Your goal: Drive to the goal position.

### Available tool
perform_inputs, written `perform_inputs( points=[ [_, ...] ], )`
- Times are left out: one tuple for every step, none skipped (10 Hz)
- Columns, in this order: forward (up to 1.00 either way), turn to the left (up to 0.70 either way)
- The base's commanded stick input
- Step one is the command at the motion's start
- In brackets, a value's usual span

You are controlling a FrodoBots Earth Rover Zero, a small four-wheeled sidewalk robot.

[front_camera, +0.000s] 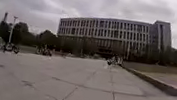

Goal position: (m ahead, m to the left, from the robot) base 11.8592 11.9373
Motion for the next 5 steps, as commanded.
perform_inputs(
  points=[
    [0.45,0.00],
    [0.45,0.00],
    [0.45,0.00],
    [0.45,0.00],
    [0.45,0.00]
  ],
)
